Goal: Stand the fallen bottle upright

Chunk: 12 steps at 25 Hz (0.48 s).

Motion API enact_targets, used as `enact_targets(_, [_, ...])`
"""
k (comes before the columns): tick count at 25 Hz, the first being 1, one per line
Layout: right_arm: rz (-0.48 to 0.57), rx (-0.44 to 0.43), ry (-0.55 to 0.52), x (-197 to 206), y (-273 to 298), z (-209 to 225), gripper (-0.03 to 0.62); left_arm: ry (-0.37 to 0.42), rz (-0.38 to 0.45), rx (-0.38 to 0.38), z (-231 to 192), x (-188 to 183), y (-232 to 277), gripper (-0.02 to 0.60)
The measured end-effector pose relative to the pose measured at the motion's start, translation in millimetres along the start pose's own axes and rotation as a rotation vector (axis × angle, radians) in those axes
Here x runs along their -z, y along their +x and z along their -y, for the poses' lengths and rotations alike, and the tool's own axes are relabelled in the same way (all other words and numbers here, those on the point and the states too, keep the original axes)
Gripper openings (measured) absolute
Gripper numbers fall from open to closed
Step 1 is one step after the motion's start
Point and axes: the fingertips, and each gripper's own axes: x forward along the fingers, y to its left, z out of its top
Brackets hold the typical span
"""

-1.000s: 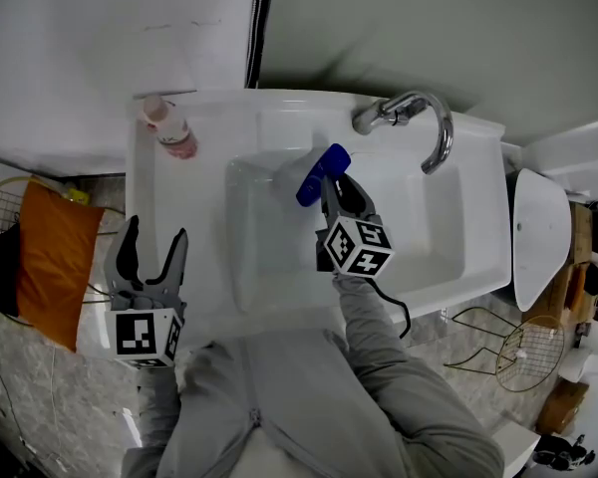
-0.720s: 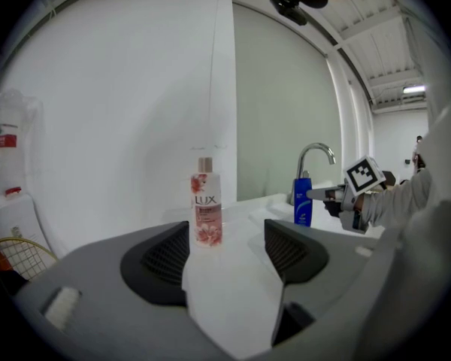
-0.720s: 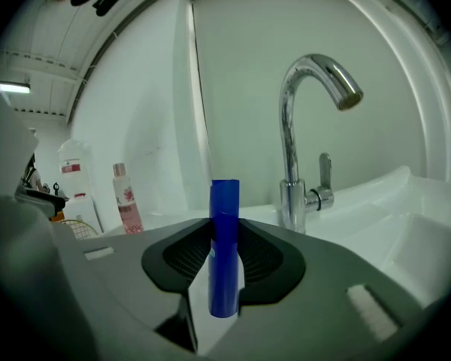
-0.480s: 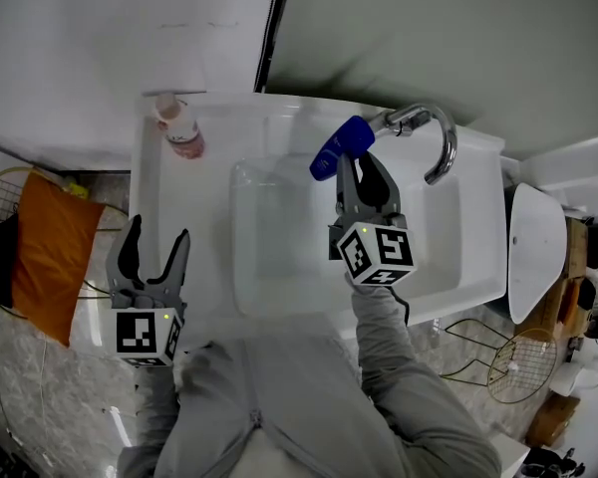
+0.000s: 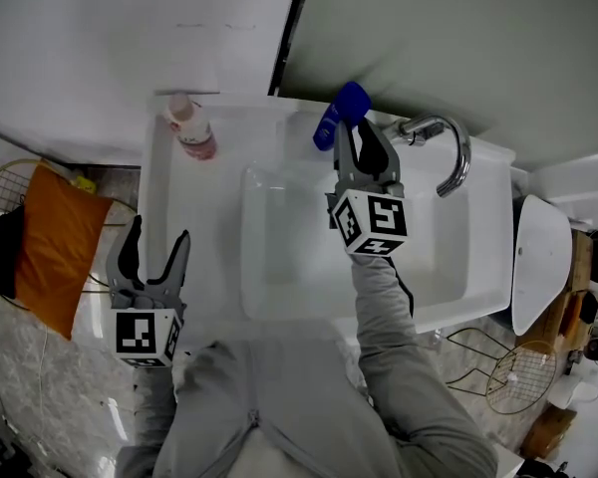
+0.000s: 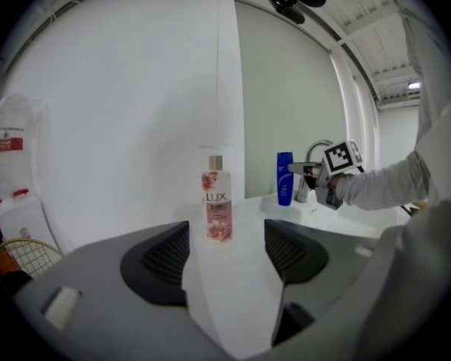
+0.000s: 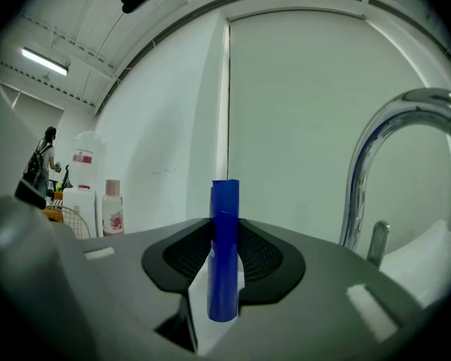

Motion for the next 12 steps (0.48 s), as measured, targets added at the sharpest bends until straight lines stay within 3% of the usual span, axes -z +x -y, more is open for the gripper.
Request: enact_targets(12, [-0.02,-0.044,-0.03,25,11,-9,0.11,0.001,-0.026,-0.006,-2,6,2,0.339])
